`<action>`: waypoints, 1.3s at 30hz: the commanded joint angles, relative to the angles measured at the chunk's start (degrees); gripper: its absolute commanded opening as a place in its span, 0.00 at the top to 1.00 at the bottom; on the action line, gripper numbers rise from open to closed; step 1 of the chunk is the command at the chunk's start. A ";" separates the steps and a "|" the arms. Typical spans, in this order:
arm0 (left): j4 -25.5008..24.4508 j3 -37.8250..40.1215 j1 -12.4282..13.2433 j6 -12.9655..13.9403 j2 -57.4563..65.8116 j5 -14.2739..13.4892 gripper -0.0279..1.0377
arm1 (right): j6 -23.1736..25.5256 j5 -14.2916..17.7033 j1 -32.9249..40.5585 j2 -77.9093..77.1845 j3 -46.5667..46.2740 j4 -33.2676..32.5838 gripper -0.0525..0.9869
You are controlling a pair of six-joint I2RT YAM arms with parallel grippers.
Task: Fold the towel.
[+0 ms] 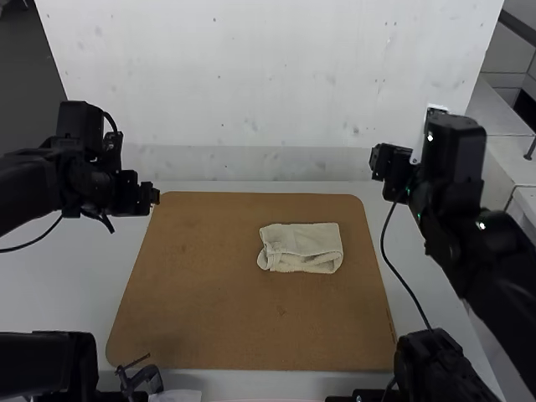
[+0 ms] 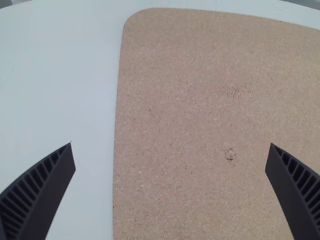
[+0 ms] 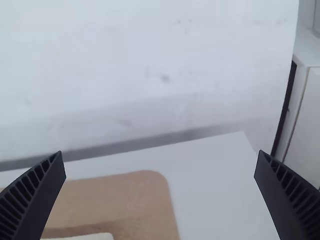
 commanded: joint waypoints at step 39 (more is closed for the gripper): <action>1.32 -10.70 -0.61 0.83 -36.00 -3.29 0.05 | -2.74 -2.14 -9.49 -25.01 -8.54 -3.71 0.02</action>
